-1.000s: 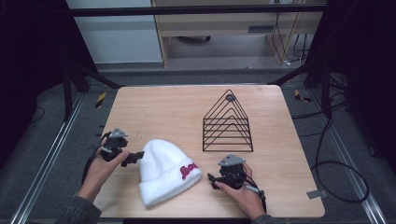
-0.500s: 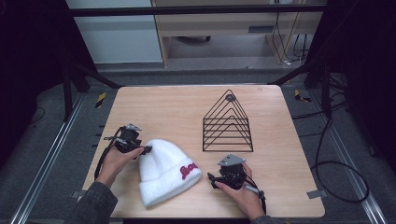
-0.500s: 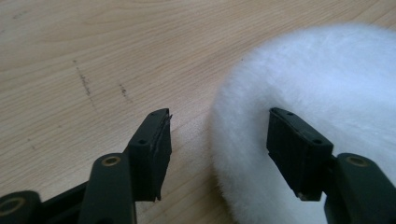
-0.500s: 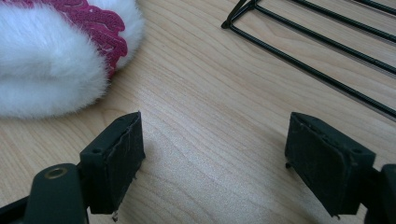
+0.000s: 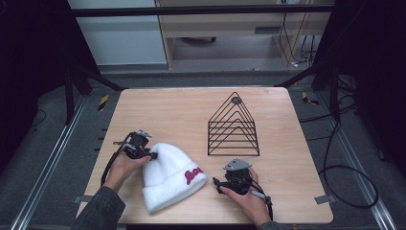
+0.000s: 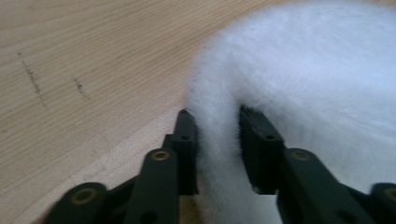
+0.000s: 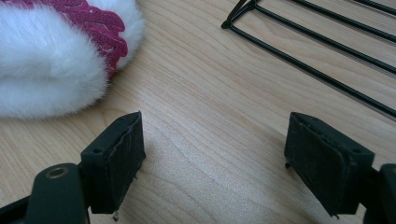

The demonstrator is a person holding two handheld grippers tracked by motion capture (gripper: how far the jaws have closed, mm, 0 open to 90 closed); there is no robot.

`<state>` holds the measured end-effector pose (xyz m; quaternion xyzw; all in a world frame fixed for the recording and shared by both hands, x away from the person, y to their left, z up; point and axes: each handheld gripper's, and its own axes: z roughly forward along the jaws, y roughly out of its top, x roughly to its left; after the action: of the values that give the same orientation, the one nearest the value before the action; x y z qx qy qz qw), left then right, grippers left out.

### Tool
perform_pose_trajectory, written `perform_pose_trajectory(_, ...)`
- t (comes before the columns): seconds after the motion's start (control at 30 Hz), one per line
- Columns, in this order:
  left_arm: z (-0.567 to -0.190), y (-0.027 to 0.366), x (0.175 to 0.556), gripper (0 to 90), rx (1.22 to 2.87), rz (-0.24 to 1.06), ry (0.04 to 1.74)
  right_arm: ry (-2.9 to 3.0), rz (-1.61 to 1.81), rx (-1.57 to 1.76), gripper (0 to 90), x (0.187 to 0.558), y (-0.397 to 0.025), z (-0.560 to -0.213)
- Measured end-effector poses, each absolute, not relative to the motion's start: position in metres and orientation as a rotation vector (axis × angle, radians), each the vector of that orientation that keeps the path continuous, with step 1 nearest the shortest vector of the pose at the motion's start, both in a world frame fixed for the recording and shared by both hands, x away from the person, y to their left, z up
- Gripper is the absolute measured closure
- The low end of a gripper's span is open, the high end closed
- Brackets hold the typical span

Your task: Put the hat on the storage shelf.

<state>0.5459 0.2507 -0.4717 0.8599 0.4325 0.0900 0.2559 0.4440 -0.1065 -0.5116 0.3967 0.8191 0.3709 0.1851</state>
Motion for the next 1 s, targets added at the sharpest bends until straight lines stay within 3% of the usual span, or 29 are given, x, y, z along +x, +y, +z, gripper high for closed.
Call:
perform_pose_trajectory(0.07,-0.471,0.25,0.545,77.2,2.338,0.245,1.177,2.308,1.044,1.119,20.1,0.444,-0.107,-0.512)
perform_pose_trajectory(0.17,-0.468,0.25,0.543,80.0,2.334,0.264,1.172,2.306,1.044,1.12,20.3,0.444,-0.106,-0.512)
perform_pose_trajectory(0.63,-0.437,0.251,0.521,81.9,2.249,0.352,1.084,2.297,1.045,1.135,20.8,0.443,-0.105,-0.511)
perform_pose_trajectory(1.0,-0.39,0.23,0.501,82.2,2.247,0.456,0.926,2.295,1.043,1.136,21.1,0.443,-0.106,-0.511)
